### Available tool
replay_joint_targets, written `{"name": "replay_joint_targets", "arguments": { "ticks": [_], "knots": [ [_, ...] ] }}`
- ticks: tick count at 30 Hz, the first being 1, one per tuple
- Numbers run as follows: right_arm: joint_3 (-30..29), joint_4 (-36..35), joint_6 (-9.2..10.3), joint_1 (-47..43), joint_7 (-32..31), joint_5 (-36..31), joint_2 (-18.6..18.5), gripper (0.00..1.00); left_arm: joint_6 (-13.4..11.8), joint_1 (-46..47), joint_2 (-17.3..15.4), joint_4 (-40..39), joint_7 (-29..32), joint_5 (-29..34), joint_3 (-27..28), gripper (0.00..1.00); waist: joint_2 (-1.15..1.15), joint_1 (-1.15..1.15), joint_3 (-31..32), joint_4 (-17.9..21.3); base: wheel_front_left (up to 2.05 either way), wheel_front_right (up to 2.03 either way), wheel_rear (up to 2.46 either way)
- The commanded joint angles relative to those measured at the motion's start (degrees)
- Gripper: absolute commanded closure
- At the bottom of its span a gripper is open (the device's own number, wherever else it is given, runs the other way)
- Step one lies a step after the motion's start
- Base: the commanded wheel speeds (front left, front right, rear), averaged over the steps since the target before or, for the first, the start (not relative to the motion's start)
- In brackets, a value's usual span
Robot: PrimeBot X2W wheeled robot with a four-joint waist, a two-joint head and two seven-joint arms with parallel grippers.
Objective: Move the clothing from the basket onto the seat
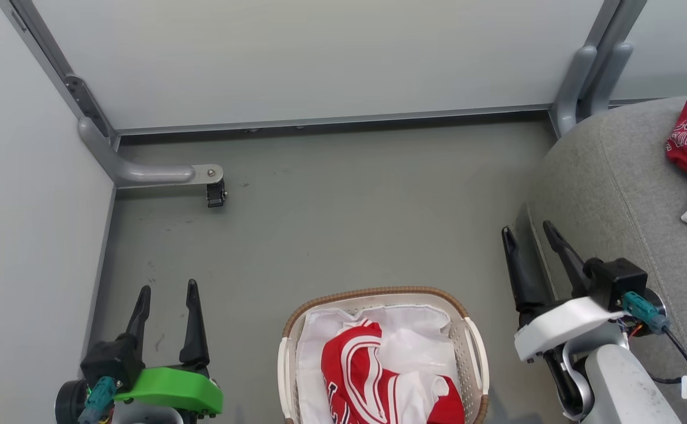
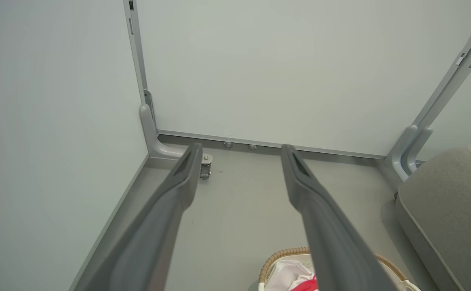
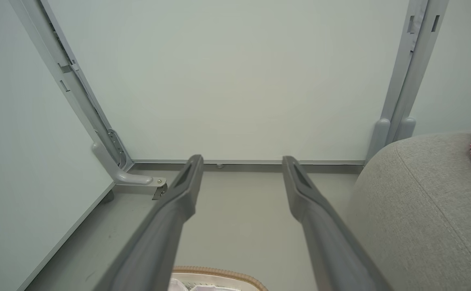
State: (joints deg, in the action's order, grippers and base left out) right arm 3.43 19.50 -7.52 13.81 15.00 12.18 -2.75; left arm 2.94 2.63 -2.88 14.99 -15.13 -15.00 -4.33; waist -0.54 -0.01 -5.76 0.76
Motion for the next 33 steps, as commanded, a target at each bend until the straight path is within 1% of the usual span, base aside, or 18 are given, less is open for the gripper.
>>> {"name": "replay_joint_targets", "arguments": {
  "ticks": [1,9,15,21,24,28,33],
  "knots": [
    [0.1,-0.6,0.06,-0.9,0.3,0.5,-0.3,0.00,-0.5,-0.9,0.0,0.0,0.0,-0.6,-0.4,0.00,0.54,0.01,0.5,0.0,0.00,0.00,0.00],
    [1.1,-0.8,0.06,-2.5,0.3,-0.3,-0.3,0.00,-1.0,-1.0,0.0,0.5,0.0,-0.7,-1.0,0.00,0.54,0.01,1.2,0.2,0.00,0.00,0.00],
    [1.3,-0.5,0.06,-2.4,0.3,-0.3,-0.3,0.00,-0.9,-0.7,0.0,0.6,0.0,-0.5,-1.2,0.00,0.54,0.01,1.1,0.1,0.00,0.00,0.00],
    [0.8,-1.1,0.06,-1.4,0.3,-0.6,-0.2,0.00,-0.6,0.5,0.0,0.7,0.0,0.2,-1.8,0.00,0.54,0.01,-0.2,-0.1,0.00,0.00,0.00],
    [-0.1,-1.9,0.06,0.0,0.3,-1.0,-0.3,0.00,0.0,2.6,0.0,1.9,0.0,1.5,-3.2,0.00,0.54,0.01,-2.2,-0.1,0.00,0.00,0.00],
    [-2.0,-3.2,0.06,2.4,0.3,-2.1,-0.2,0.00,1.2,7.5,0.0,7.3,0.0,4.0,-6.6,0.00,0.54,0.01,-6.5,0.1,0.00,0.00,0.00],
    [-5.2,-5.3,0.06,7.3,0.3,-3.8,-0.2,0.00,2.8,17.4,-0.1,16.8,0.0,6.9,-13.6,0.00,0.54,0.01,-15.3,1.1,0.00,0.00,0.00]
  ]
}}
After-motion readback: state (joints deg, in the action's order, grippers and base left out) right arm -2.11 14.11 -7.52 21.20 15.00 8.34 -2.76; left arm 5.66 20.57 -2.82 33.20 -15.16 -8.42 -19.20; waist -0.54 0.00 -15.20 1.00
